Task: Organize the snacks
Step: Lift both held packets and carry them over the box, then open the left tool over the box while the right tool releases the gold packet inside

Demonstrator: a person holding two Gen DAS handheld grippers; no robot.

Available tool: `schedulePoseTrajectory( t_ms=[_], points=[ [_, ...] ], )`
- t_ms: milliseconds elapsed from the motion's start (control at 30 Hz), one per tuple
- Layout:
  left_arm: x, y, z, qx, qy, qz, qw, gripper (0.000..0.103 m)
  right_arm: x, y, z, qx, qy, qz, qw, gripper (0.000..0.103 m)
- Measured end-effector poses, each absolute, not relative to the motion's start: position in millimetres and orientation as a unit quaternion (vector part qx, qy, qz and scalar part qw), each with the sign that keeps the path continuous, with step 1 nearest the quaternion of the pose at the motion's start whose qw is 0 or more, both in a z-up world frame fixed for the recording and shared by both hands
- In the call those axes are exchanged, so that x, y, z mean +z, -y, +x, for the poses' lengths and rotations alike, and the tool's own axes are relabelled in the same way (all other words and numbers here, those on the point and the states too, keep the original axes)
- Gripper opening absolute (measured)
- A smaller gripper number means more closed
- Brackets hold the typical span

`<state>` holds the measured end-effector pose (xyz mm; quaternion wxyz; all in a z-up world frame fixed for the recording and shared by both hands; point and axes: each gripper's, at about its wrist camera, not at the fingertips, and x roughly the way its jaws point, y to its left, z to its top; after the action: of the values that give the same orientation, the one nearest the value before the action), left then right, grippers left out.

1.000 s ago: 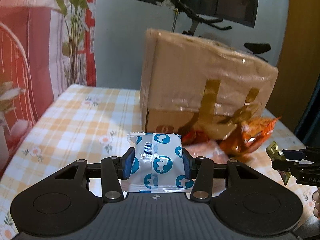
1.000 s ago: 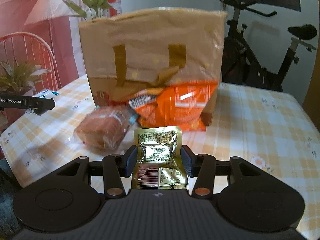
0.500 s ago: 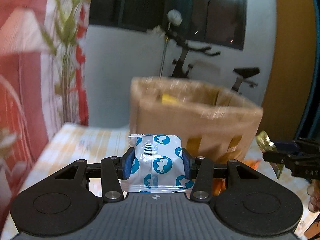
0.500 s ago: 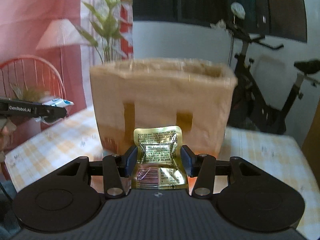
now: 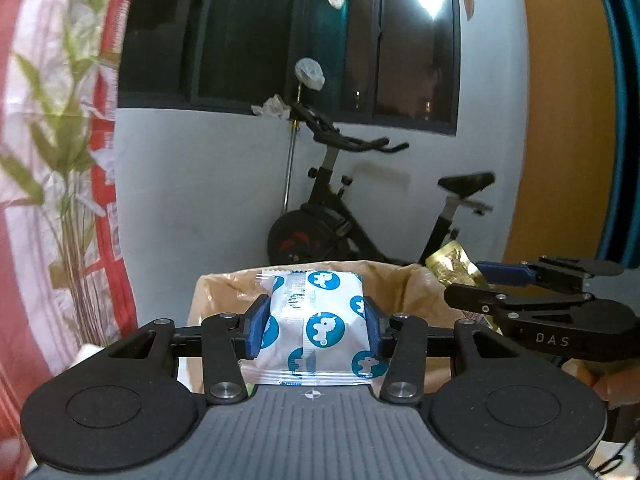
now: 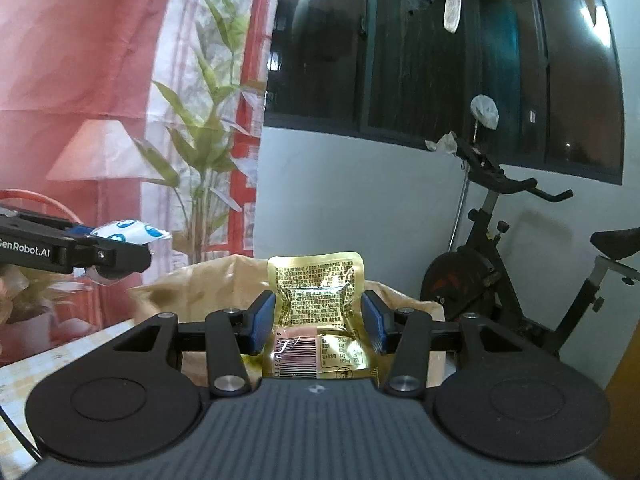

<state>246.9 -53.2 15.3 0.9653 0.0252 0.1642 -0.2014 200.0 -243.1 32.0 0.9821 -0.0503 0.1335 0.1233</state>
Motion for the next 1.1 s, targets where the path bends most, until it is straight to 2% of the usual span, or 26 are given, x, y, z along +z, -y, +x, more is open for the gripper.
schedulePoseTrajectory(
  t_ms=[267, 300, 333, 433, 467, 533, 800, 833, 1100],
  points=[
    [-7, 78, 308, -0.185, -0.214, 0.036, 0.958, 0.05, 4, 247, 264, 0.098, -0.196, -0.031, 0.975, 0.05],
    [-10, 78, 314, -0.185, -0.222, 0.032, 0.957, 0.048, 0, 248, 268, 0.093, -0.204, -0.034, 0.974, 0.05],
    [-13, 78, 317, -0.184, -0.227, 0.034, 0.956, 0.041, -4, 248, 272, 0.088, -0.212, -0.037, 0.973, 0.05],
    [-17, 76, 322, -0.175, -0.229, 0.047, 0.956, 0.041, -15, 250, 279, 0.079, -0.242, -0.036, 0.966, 0.05],
    [-17, 73, 323, -0.174, -0.229, 0.046, 0.957, 0.041, -18, 252, 279, 0.077, -0.246, -0.035, 0.965, 0.05],
    [-17, 70, 325, -0.172, -0.23, 0.042, 0.957, 0.053, -21, 255, 279, 0.075, -0.255, -0.031, 0.964, 0.051],
    [-8, 62, 311, -0.168, -0.221, 0.043, 0.96, 0.071, -17, 251, 269, 0.07, -0.267, -0.027, 0.961, 0.063],
    [-7, 61, 308, -0.169, -0.22, 0.043, 0.96, 0.072, -16, 251, 266, 0.071, -0.265, -0.03, 0.961, 0.066],
    [-4, 52, 281, -0.179, -0.22, 0.043, 0.958, 0.074, -5, 243, 238, 0.085, -0.255, -0.035, 0.963, 0.067]
  ],
)
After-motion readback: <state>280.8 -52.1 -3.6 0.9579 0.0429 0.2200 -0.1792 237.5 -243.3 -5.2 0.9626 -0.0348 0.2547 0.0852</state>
